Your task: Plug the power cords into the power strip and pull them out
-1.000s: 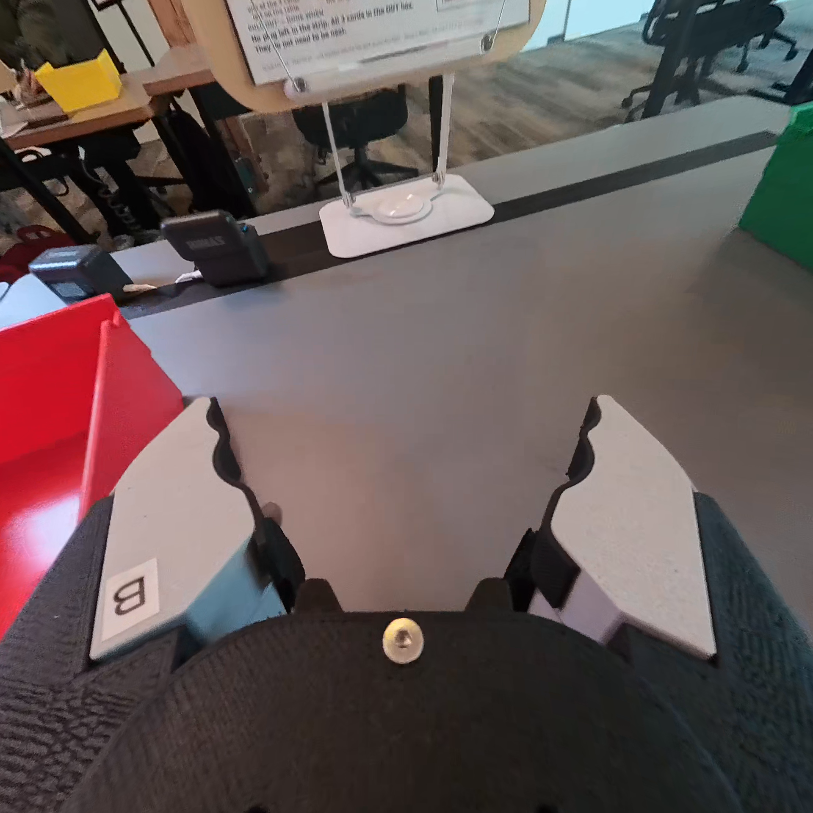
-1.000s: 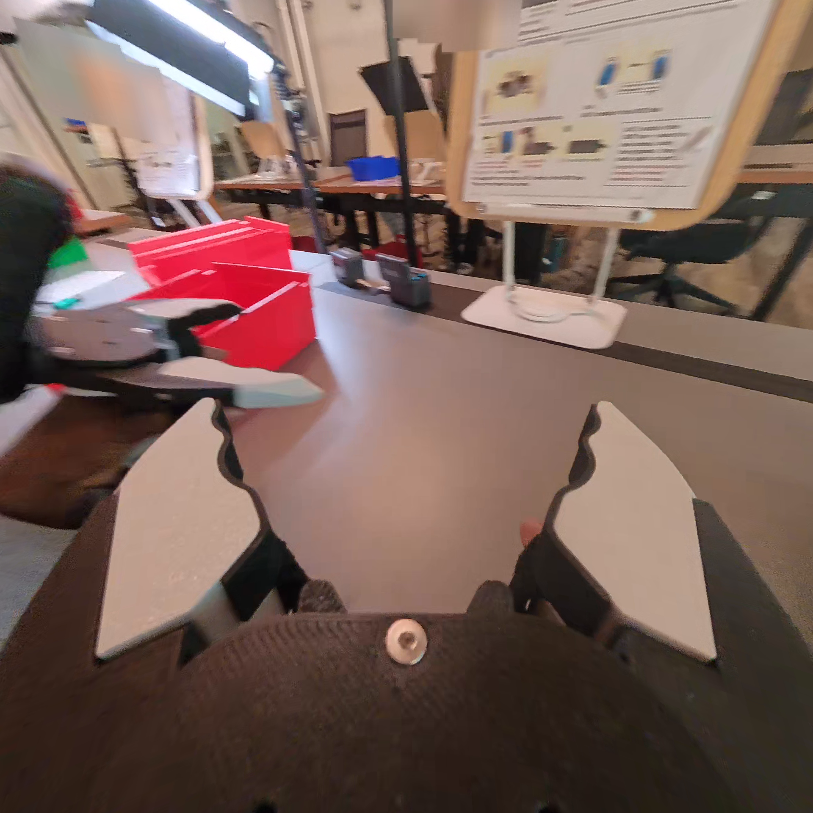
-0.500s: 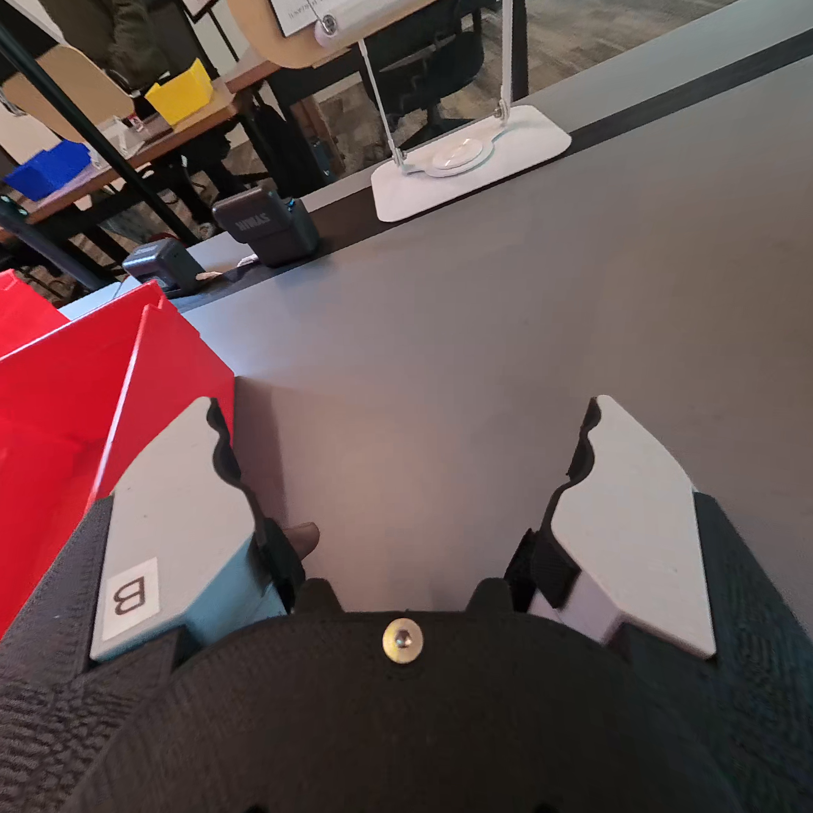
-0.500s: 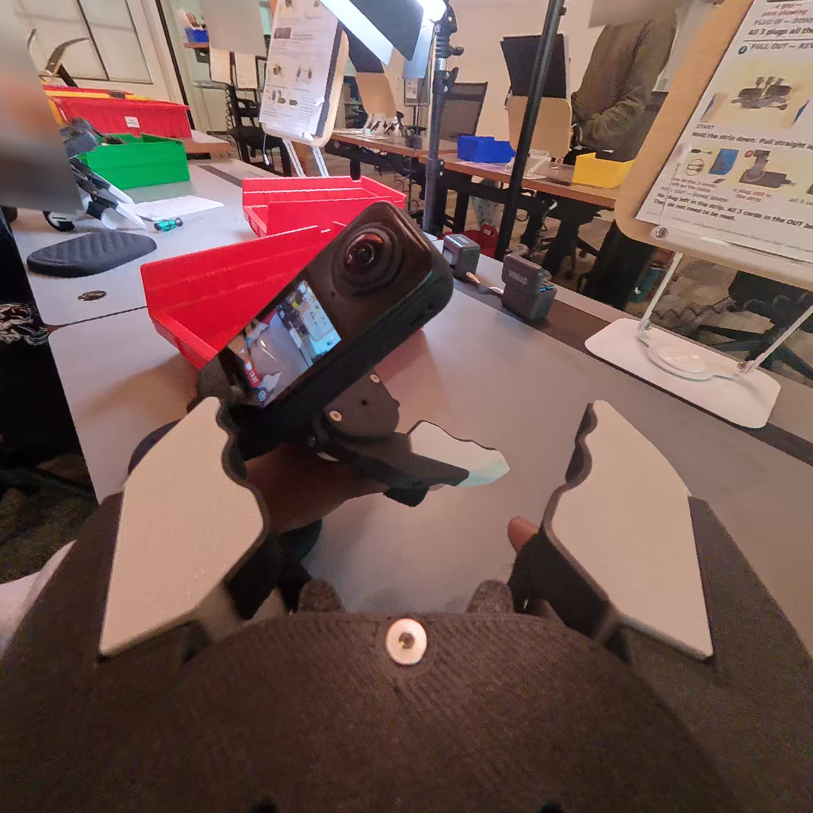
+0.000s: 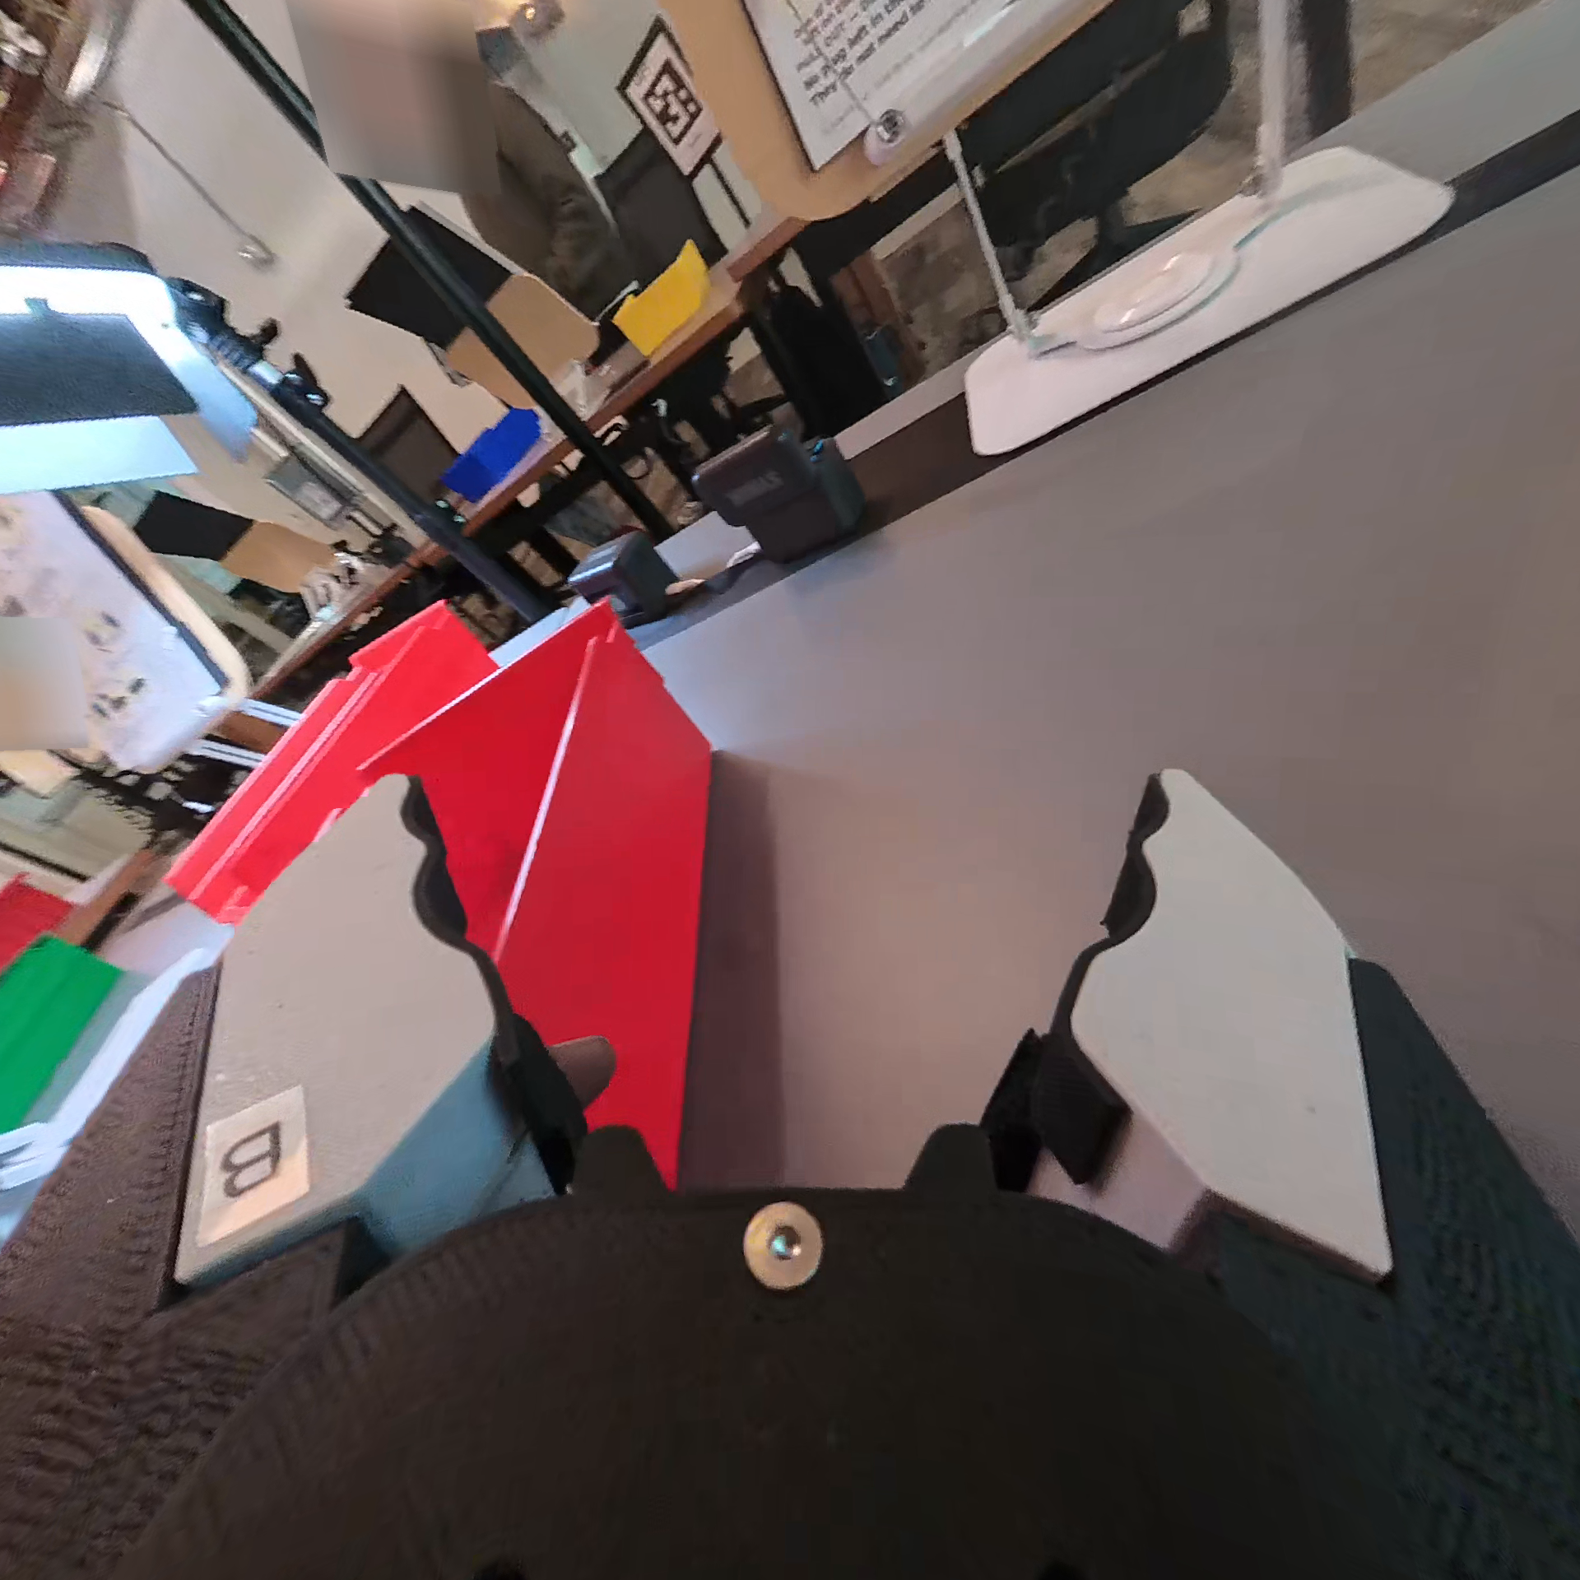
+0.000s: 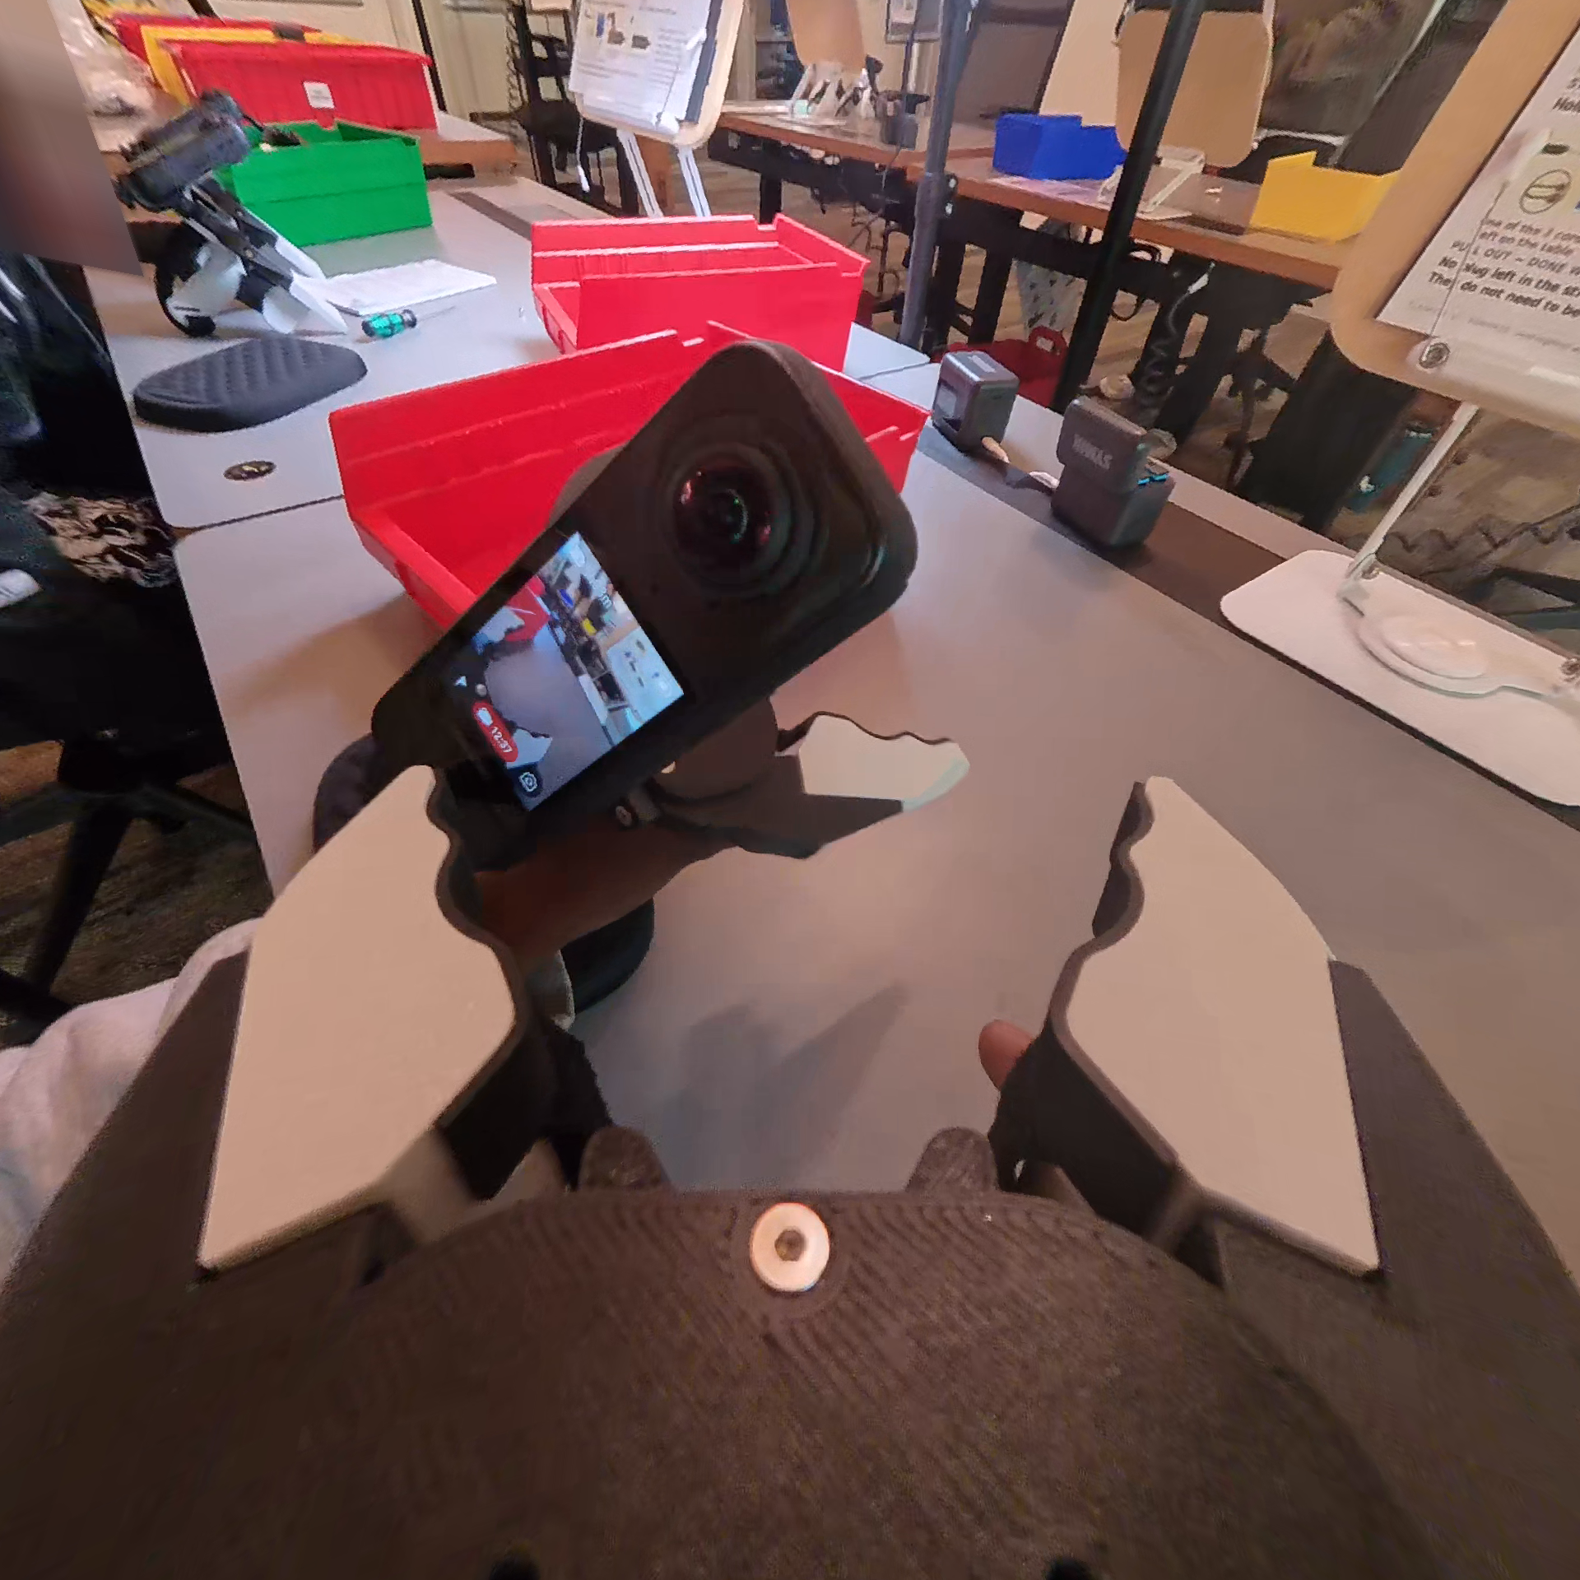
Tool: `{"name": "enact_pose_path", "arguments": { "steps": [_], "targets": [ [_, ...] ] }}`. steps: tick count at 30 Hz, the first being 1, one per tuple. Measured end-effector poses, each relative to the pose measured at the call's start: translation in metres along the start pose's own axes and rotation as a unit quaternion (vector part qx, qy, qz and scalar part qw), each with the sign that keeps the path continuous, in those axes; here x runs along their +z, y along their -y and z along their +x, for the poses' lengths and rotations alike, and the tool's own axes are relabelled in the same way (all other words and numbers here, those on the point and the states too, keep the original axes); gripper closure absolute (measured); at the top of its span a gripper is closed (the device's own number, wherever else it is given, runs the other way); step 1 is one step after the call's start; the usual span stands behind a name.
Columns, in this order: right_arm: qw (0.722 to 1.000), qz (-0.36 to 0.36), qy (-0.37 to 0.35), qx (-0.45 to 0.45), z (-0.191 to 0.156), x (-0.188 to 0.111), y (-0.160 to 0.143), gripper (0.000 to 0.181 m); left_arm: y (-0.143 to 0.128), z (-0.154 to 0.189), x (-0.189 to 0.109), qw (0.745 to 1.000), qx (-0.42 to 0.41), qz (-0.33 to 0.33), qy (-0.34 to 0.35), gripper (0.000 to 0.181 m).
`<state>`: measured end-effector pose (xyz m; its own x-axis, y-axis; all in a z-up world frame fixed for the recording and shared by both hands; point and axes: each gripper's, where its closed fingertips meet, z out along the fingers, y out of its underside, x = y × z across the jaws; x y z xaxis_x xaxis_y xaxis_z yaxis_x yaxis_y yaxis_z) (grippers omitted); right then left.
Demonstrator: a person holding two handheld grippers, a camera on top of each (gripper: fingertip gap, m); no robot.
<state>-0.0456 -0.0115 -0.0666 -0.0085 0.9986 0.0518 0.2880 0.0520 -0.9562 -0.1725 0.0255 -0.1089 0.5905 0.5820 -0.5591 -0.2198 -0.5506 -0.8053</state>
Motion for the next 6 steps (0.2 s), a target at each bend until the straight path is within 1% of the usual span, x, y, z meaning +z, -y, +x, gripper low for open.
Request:
{"name": "enact_pose_path", "arguments": {
  "steps": [1, 3, 5, 6],
  "targets": [
    [1.000, -0.005, -0.004, -0.004, 0.002, -0.001, -0.001, 0.040, 0.000, -0.001, 0.001, 1.000, 0.010, -0.001, 0.007, 0.036],
    [1.000, -0.008, -0.005, -0.002, 0.002, 0.000, -0.001, 0.040, 0.001, 0.008, 0.004, 1.000, -0.002, 0.004, -0.018, 0.036],
    [1.000, 0.004, 0.000, 0.002, 0.001, -0.003, 0.004, 0.040, 0.004, 0.009, 0.000, 0.999, -0.011, 0.004, -0.032, 0.036],
    [1.000, 0.022, -0.004, 0.001, 0.004, -0.007, 0.010, 0.035, 0.006, 0.009, -0.003, 0.999, -0.007, 0.000, -0.035, 0.036]
  ]
}}
